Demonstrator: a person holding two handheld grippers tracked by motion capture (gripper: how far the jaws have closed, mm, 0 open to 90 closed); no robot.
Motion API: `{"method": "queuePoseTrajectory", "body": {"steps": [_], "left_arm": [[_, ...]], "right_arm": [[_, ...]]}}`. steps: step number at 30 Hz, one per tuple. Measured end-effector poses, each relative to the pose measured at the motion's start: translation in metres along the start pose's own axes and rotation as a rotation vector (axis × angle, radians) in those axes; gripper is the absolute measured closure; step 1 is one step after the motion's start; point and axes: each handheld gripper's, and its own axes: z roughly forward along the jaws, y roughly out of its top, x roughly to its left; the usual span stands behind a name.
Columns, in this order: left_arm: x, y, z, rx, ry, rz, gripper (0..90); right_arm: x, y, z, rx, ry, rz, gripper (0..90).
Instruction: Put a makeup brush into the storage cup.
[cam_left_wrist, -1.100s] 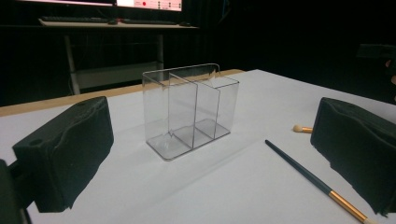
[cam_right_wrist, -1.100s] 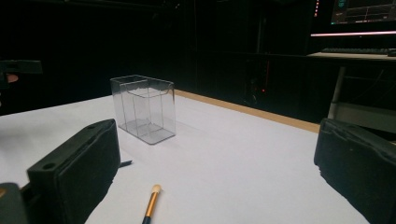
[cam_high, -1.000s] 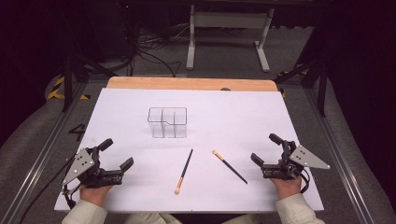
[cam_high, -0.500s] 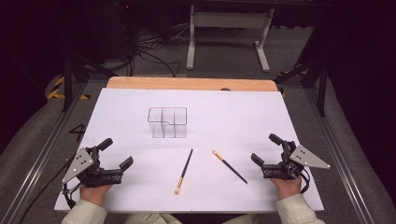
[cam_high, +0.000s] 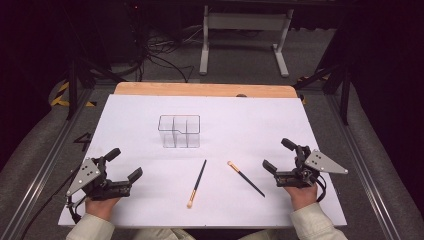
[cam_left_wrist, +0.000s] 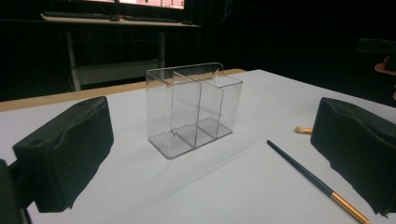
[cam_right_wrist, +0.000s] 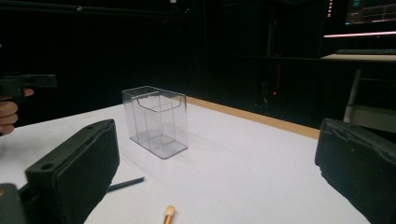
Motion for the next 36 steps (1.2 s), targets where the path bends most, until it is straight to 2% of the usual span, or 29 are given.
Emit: {"method": "queuePoseTrajectory", "body": {"steps": [9, 28, 36], "left_arm": [[0.001, -0.001, 0.000, 0.003, 0.003, -0.004, 0.2], [0.002, -0.001, 0.000, 0.015, 0.000, -0.002, 0.1], [0.002, -0.001, 0.000, 0.015, 0.007, -0.004, 0.1]], "right_arm": [[0.013, 0.008, 0.031, 0.010, 0.074, 0.001, 0.3], [0.039, 0.023, 0.071, -0.013, 0.175, 0.009, 0.2], [0.044, 0.028, 0.079, -0.013, 0.192, 0.014, 0.1]]}}
